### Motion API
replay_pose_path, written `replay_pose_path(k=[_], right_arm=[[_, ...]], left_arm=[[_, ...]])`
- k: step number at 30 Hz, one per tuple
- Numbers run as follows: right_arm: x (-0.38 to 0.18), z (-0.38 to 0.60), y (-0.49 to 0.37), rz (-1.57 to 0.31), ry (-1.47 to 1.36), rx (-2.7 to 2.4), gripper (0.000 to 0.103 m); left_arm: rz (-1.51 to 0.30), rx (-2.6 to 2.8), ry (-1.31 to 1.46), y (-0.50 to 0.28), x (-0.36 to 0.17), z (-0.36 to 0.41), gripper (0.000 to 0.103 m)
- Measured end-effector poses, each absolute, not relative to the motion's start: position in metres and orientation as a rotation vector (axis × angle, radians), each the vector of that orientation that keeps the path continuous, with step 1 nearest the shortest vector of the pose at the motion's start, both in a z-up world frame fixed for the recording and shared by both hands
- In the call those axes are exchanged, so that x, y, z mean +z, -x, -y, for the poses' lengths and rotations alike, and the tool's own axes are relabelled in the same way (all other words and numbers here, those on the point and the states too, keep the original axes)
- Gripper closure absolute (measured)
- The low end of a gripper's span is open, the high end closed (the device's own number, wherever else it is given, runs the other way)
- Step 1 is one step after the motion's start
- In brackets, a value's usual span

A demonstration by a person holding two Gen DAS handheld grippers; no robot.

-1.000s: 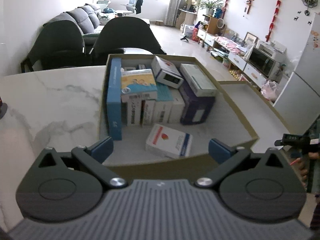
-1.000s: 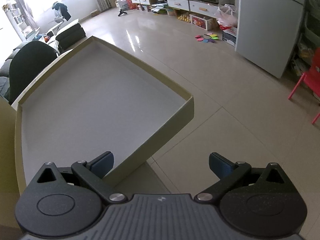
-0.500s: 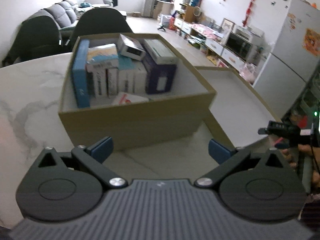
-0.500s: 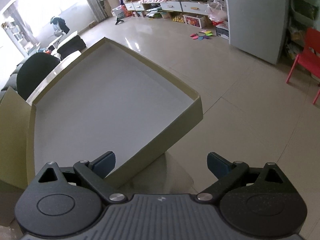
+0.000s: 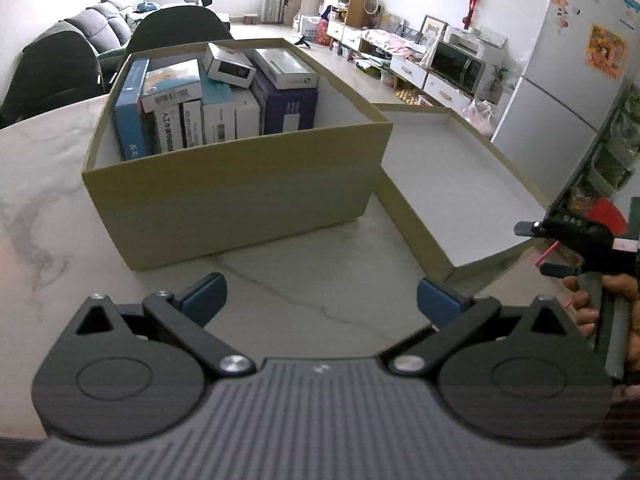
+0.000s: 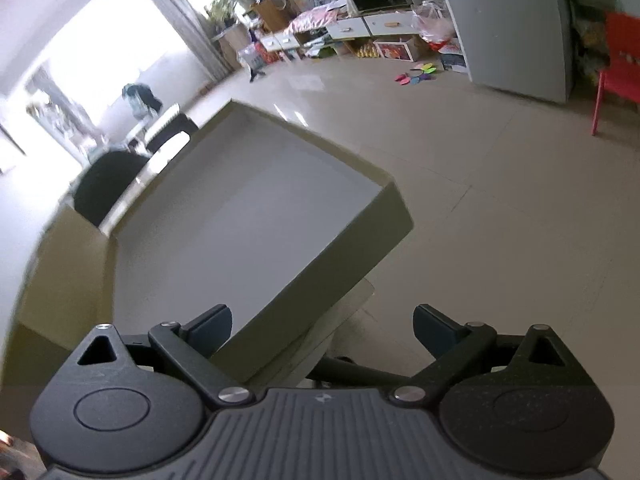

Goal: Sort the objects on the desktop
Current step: 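Lift and tilt the beige lid with the right gripper toward the beige box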

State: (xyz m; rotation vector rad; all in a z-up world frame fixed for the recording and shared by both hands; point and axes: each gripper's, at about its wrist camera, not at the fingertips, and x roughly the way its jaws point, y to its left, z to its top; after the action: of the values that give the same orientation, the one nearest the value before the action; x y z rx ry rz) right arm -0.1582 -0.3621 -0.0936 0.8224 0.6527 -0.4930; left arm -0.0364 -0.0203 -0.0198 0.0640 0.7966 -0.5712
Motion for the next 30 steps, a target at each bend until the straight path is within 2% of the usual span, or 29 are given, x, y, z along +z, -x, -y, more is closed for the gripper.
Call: replay_pose_path(k=[3,9,15,27,30], right_arm=[[-0.098,0.376,0.170,-0.579,-0.932,-0.482,0.007],[-0.112,0.411,0.186,-0.437,-1.157,-0.437,0.020],[-0.116,0.425,0.189,-0.344,-1.210,-0.384,0.031],[-0.140,0.446,0.188,-0.240,-1.366,-0.357,0.033],[-0.145,0.451,0.189,-0.225,-1.407,-0.361,0.043]], left_arm=[[-0.798,-0.588,-0.065,0.037,-0.021,0.026,0.000],[-0.806,-0.612,-0.081,0.037,-0.025,0.037,0.000],[-0.817,-0.609,-0.091,0.036,-0.028,0.041,0.000],[-0.804,-0.596,-0.076,0.037,-0.024,0.039,0.000],[-0.802,-0.586,-0.063,0.037,-0.024,0.036,0.000]])
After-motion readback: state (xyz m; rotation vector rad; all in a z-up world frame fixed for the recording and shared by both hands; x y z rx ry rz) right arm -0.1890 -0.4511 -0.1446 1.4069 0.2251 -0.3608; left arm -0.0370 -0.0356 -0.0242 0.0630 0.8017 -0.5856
